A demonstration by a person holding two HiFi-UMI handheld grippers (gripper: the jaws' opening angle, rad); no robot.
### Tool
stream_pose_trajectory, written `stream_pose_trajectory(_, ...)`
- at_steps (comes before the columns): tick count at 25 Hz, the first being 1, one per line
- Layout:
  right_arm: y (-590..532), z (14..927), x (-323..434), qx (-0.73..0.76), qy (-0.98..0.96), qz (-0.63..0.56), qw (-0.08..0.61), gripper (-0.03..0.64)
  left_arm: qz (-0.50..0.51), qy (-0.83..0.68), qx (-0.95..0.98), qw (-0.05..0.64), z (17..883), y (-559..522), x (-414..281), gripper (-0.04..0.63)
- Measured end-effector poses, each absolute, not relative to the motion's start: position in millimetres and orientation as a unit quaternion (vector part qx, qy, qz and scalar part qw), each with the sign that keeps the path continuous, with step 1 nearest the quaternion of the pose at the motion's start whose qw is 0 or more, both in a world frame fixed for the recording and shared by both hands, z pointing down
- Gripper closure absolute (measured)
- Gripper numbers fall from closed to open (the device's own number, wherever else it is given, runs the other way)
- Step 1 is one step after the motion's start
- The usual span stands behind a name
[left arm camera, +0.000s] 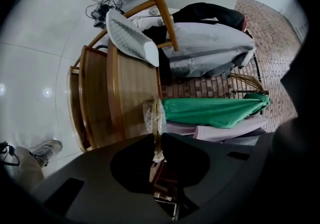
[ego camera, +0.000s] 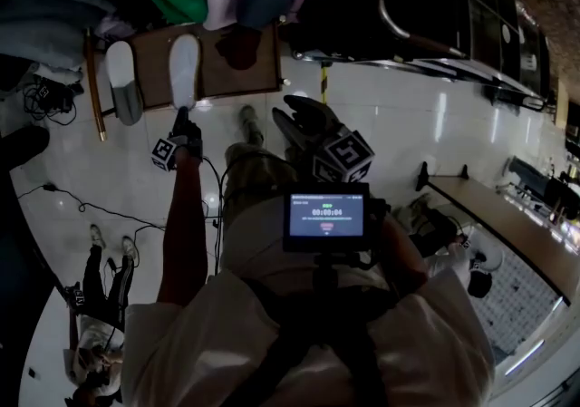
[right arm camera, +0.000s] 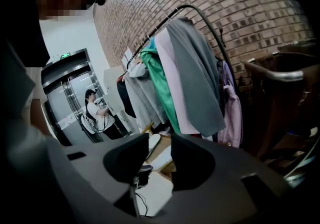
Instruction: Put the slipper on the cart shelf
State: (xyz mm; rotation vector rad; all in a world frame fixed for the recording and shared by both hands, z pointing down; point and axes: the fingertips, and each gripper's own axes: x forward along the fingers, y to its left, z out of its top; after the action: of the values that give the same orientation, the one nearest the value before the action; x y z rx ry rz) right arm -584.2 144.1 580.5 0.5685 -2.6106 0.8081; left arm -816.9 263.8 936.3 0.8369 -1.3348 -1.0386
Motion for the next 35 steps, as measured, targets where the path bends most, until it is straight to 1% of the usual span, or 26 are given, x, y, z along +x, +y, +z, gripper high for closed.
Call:
stream_pose_trajectory(4, 142.1, 569.2, -584.5, 0.2, -0.923, 0.296, 0.145, 0.466, -0.428, -0.581, 0.374, 0.583, 913.2, 267.8, -817.9, 0.545)
stream_pose_trajectory(8, 141.1, 557.2, -576.0, 0.203, -0.925, 0.297, 0.122, 0.466, -0.434, -0.578, 0.391, 0.57, 893.9, 266.4, -816.6, 0.545)
stream_pose_trajectory(11, 139.7, 546.7, -548.6, 0.216, -0.926, 0.293, 0.102, 0.466, -0.403, -0.581, 0.418, 0.57, 858.5, 267.7, -793.7, 0.546)
stream_pose_trajectory(19, 130.5, 542.0, -475.4, 0.266, -0.922, 0.272, 0.07, 0.466, -0.349, -0.548, 0.472, 0.596, 825.2, 289.5, -730.3, 0.546)
stream_pose_trajectory(24, 134.6, 516.5, -400.3, 0.303, -0.918, 0.252, 0.048, 0.466, -0.323, -0.529, 0.504, 0.601, 798.5, 297.6, -677.3, 0.546)
stream_pose_trajectory(28, 132.7, 499.9, -335.6, 0.345, -0.906, 0.246, 0.021, 0.466, -0.307, -0.502, 0.543, 0.599, 775.9, 282.7, -635.1, 0.546)
stream_pose_trajectory(35, 152.0, 491.4, -217.3, 0.41, -0.878, 0.247, -0.017, 0.466, -0.292, -0.434, 0.617, 0.589, 735.6, 266.1, -538.3, 0.546)
